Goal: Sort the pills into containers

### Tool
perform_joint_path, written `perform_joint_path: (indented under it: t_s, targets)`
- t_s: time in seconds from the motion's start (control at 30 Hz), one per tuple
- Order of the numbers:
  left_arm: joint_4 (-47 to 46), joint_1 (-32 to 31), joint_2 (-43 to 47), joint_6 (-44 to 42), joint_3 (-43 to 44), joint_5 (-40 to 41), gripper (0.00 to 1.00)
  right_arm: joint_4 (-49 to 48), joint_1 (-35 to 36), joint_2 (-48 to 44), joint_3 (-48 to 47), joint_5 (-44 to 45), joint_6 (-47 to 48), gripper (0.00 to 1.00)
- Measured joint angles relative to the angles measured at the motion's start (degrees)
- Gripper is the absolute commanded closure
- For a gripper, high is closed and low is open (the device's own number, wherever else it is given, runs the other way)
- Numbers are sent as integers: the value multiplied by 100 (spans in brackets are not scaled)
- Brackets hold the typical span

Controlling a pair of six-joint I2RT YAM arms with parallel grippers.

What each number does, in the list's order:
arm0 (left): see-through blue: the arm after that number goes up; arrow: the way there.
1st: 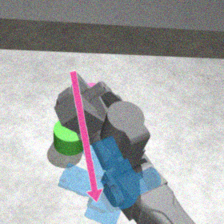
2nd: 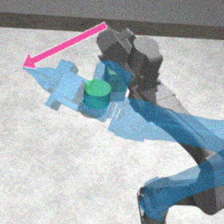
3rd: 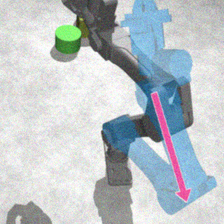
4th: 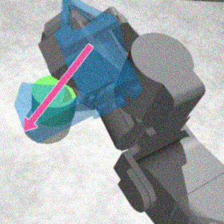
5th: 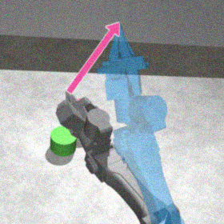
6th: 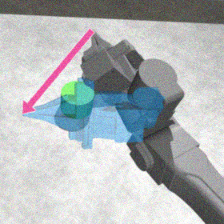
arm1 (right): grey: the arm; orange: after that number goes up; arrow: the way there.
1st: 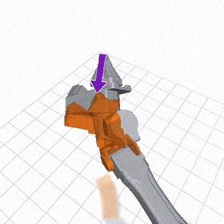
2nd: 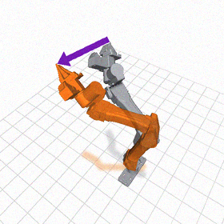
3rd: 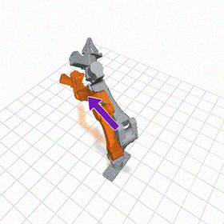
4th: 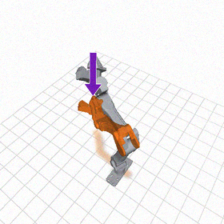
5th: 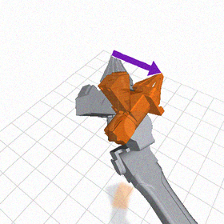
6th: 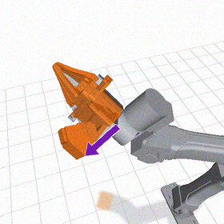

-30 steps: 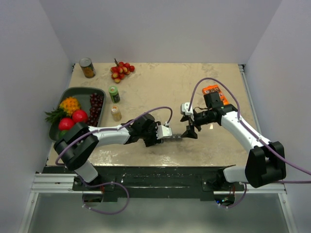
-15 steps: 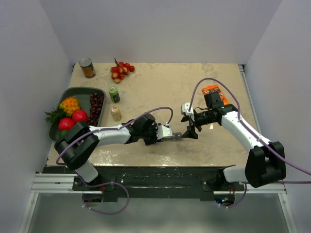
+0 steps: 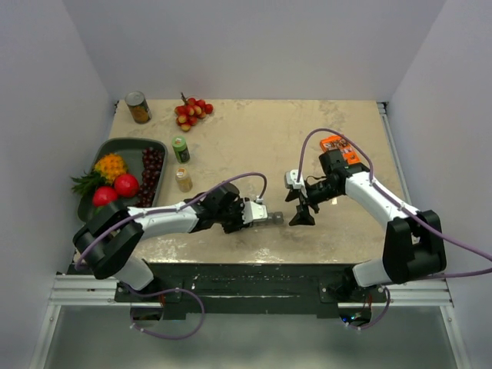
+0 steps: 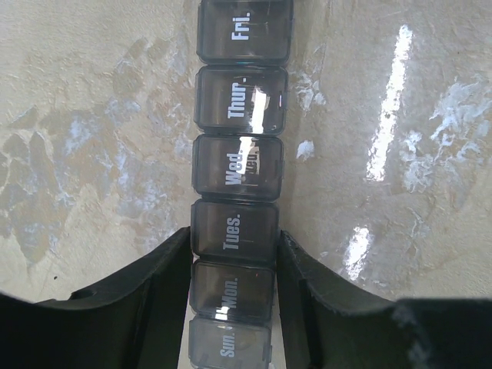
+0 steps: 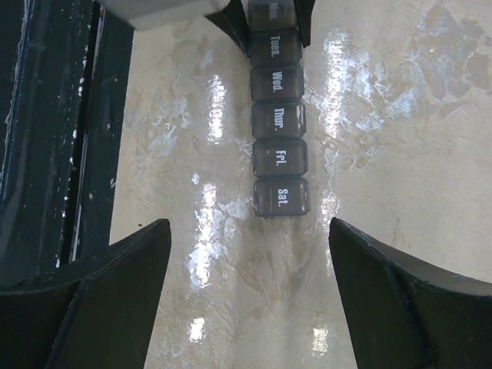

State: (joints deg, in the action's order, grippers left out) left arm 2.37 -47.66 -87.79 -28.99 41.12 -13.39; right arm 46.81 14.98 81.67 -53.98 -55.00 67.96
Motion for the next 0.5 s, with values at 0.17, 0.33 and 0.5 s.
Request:
perform_joint_path:
  t_s: [0.17,0.33,0.5]
  targets:
    - [-57,0,247,92,-162,0,93,87,20,177,-15,7,286,14]
    - [-94,0,378,146,-247,-4,93,57,155,516,-201,94,402,13]
    - [-98,0,533,256,-260,-35,94,-164,476,774,-337,245,319,13]
